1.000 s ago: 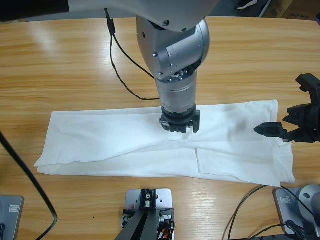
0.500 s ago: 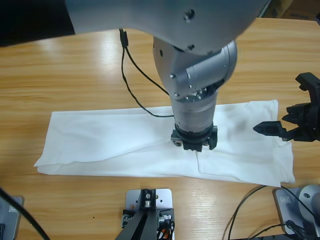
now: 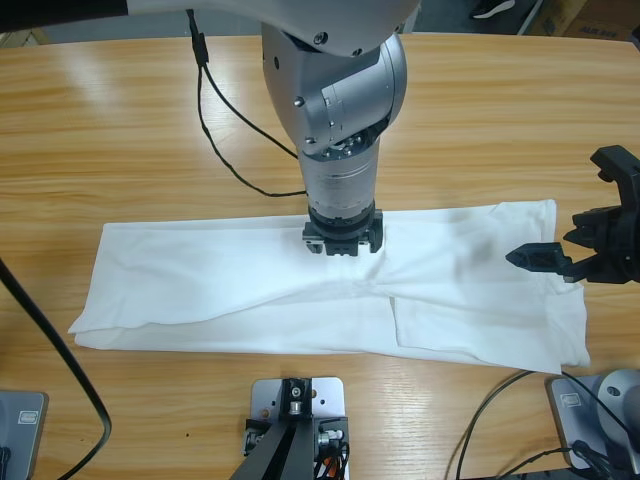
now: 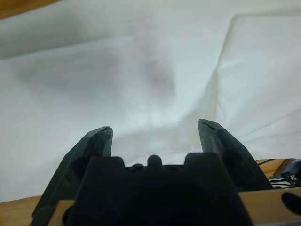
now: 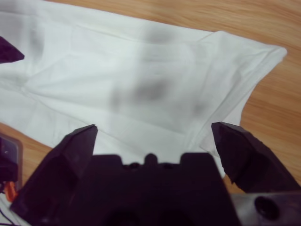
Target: Fold clothes
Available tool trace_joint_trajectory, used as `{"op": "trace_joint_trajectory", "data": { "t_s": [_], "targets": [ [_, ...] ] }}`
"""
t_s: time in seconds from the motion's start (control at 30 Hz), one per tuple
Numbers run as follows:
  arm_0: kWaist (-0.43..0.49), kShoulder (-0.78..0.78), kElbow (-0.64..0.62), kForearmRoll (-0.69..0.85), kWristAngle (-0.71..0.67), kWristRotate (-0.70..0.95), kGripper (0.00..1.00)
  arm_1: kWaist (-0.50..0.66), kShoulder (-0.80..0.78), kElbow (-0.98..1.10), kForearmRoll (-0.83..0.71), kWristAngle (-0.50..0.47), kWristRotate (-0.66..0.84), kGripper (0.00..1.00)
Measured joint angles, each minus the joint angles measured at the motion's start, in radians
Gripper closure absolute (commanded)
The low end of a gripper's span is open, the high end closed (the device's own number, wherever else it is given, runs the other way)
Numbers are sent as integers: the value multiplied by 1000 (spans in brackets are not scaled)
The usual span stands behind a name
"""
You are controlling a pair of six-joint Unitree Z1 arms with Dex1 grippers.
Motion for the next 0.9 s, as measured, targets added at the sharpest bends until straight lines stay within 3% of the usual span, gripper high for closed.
{"op": "trace_joint_trajectory", "data": {
  "t_s": [0.7,0.9],
  "targets": [
    [-25,23,35,0,-49,-43,289,0,2,7,-12,0,0,18],
    [-77,23,40,0,-70,-54,289,0,2,7,-12,0,0,18]
  ]
}}
